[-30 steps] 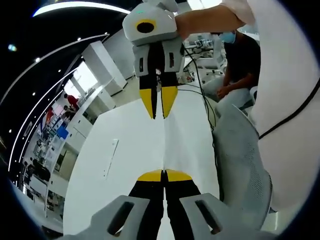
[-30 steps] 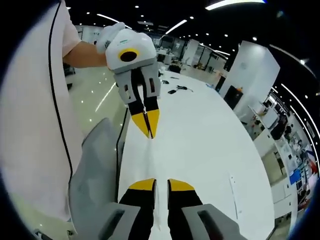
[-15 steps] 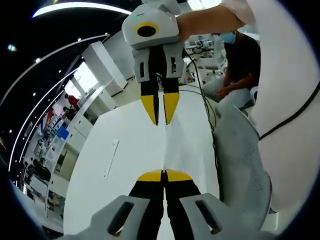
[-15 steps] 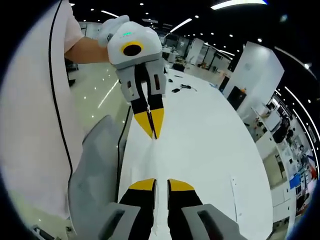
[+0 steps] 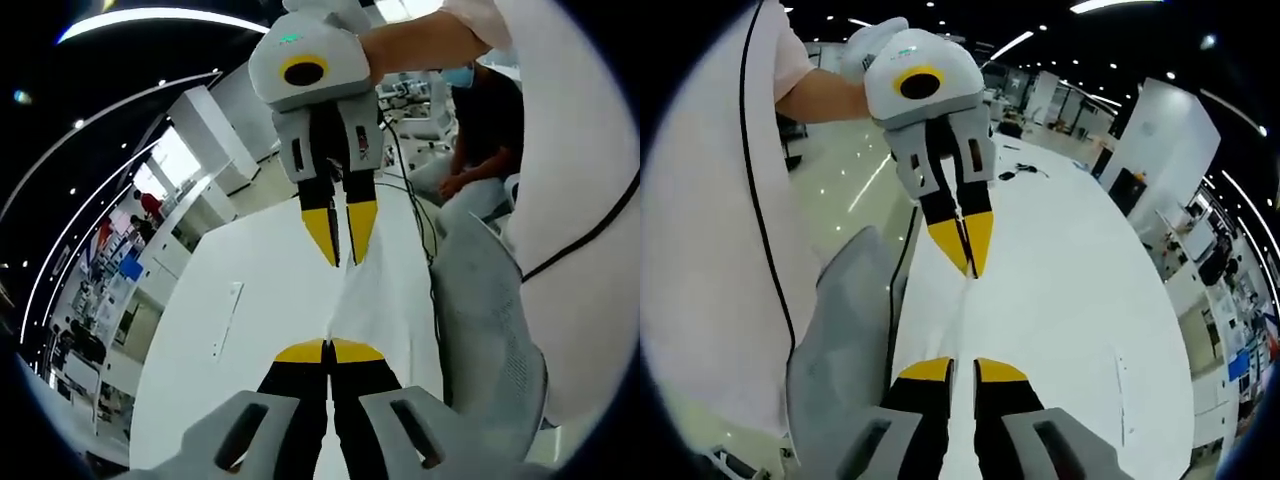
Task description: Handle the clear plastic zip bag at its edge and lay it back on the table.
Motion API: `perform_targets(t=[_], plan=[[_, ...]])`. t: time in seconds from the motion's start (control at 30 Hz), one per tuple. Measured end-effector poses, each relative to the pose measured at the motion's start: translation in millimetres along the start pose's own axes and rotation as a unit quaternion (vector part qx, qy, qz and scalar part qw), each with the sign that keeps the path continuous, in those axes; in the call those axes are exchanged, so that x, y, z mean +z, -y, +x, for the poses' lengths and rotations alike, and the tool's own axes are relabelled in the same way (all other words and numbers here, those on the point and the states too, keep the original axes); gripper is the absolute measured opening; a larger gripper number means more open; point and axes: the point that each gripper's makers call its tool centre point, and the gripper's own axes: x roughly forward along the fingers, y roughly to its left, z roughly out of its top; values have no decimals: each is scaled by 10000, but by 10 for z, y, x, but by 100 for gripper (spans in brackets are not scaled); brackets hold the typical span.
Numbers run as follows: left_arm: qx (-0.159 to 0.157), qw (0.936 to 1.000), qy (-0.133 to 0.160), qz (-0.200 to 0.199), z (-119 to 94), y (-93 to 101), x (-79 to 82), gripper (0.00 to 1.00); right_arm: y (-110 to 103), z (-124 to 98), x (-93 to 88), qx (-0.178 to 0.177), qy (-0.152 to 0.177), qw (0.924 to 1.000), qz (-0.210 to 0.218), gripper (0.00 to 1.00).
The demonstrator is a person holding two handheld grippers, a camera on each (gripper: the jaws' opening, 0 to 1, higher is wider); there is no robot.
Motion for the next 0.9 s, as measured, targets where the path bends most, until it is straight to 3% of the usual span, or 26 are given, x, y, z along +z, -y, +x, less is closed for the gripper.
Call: perform_targets(t=[0.43, 0.9], plan=[[29, 10000, 45, -20, -3, -8, 20, 0, -42, 6, -29, 69, -149, 9999, 27, 0], [97, 9999, 42, -44, 24, -31, -18, 0, 83, -2, -54, -318, -425, 9983, -223, 0]])
